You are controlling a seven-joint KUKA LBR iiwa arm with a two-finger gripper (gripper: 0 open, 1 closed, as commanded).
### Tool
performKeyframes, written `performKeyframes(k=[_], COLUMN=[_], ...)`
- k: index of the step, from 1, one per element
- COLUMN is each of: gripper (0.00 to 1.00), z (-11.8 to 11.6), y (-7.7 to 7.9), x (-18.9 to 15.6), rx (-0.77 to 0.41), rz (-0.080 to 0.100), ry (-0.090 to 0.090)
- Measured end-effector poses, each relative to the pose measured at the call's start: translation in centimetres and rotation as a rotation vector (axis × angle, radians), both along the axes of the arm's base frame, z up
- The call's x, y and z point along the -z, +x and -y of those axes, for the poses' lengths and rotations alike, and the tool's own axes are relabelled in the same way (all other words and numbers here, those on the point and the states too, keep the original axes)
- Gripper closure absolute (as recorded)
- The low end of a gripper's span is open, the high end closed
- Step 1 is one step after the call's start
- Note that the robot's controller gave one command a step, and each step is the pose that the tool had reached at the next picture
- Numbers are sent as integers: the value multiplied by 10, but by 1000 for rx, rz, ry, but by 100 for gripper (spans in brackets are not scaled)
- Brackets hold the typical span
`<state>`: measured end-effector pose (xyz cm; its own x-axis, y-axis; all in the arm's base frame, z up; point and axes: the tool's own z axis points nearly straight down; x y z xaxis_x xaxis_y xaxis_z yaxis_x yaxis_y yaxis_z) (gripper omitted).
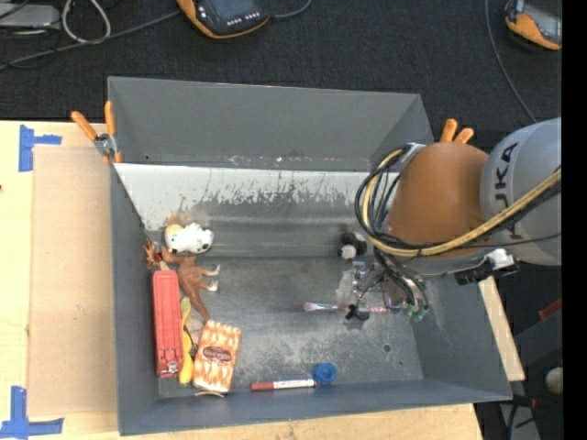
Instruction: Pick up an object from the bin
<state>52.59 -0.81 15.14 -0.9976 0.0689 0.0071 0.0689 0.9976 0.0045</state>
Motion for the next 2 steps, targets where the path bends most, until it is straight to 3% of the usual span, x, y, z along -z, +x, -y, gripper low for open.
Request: performKeyframes(k=[2], gripper=[100], z=[0], y=[0], x=[-41], rx=[2], rz=[1], ry=[1])
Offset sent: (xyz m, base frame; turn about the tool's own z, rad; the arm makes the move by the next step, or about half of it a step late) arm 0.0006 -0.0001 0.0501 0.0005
